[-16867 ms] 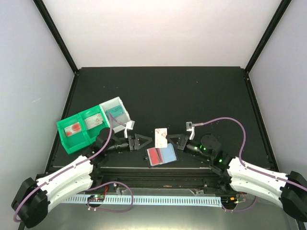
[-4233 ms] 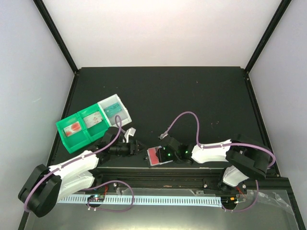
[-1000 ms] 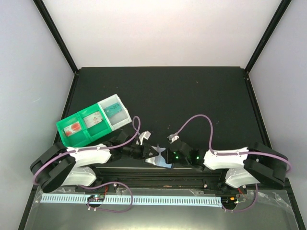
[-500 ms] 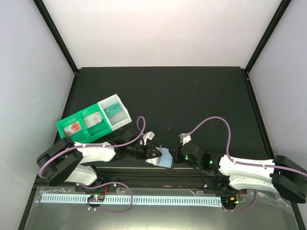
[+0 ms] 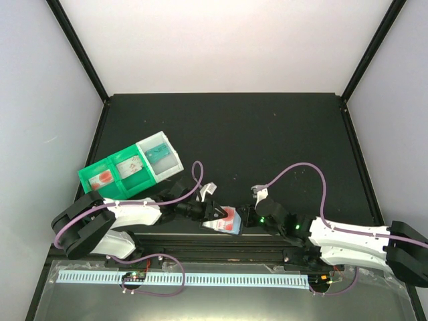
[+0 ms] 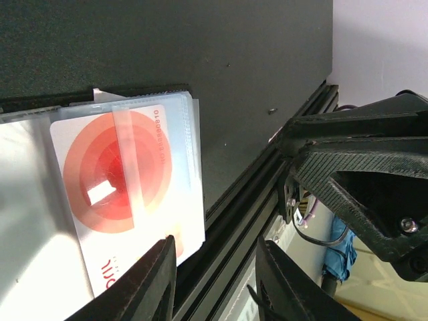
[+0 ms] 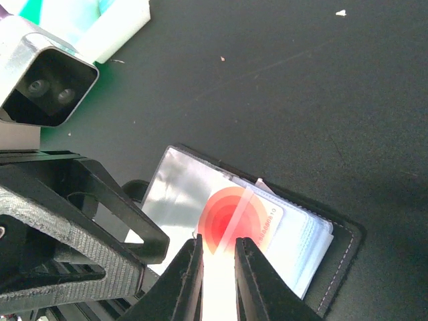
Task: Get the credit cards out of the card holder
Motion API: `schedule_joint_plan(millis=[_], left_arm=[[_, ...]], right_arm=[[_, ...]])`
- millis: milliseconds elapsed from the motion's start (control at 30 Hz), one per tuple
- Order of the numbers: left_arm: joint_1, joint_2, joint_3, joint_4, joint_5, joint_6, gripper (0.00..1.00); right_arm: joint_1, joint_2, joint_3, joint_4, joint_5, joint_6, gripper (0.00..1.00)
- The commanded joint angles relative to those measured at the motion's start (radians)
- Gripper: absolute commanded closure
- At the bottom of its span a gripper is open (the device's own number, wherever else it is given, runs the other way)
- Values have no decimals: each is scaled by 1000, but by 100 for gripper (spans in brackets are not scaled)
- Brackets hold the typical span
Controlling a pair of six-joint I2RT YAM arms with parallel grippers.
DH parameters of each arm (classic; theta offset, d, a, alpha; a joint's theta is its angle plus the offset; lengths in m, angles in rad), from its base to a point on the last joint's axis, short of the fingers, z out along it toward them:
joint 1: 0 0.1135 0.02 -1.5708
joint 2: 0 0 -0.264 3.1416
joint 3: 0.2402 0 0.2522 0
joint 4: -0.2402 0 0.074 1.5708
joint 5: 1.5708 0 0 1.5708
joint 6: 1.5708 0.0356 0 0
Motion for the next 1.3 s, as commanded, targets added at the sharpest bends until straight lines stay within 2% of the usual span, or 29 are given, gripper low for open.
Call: schedule_joint_plan(millis=[0, 167, 300, 1067, 1267], left_arm=[[-3, -8, 33, -21, -27, 34, 64], [7, -34, 50, -137, -108, 87, 63], [25, -46, 33, -157, -130, 100, 63], [45, 65, -12, -16, -52, 72, 65], [44, 84, -19, -2, -51, 57, 70]], right_arm=[[3, 21, -4, 33, -5, 8, 85], [3, 77, 10, 53, -33, -1, 85], [3, 142, 28, 71, -64, -7, 85], [3, 372, 112, 34, -98, -43, 85], [3, 389, 115, 34, -102, -42, 85]])
